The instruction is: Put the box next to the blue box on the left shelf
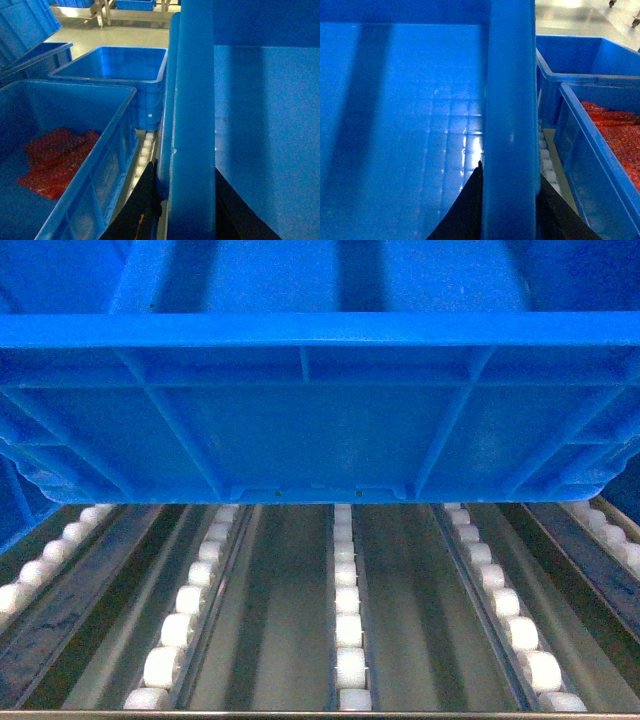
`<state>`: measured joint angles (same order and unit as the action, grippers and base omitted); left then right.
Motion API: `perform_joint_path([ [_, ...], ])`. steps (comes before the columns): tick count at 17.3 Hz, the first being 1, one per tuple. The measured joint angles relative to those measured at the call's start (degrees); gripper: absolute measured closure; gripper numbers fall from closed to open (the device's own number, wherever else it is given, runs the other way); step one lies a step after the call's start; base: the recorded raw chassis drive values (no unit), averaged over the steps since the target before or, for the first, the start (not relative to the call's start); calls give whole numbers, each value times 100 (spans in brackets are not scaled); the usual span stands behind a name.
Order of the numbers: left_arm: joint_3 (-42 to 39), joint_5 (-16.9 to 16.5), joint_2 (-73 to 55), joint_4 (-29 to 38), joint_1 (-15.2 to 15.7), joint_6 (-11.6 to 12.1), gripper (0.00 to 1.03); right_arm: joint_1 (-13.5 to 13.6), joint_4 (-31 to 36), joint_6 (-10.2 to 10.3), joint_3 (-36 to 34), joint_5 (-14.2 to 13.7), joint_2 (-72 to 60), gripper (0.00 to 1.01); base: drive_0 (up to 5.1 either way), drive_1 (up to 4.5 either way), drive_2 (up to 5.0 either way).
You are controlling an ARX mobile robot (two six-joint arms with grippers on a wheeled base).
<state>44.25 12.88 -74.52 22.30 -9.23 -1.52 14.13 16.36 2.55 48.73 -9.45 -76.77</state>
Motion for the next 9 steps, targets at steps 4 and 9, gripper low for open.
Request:
perform_joint_path([
  [4,0,0,0,0,0,0,85,0,0,-2,0,0,0,81,0,0,0],
  [9,0,0,0,2,0,0,85,0,0,-2,0,0,0,81,0,0,0],
])
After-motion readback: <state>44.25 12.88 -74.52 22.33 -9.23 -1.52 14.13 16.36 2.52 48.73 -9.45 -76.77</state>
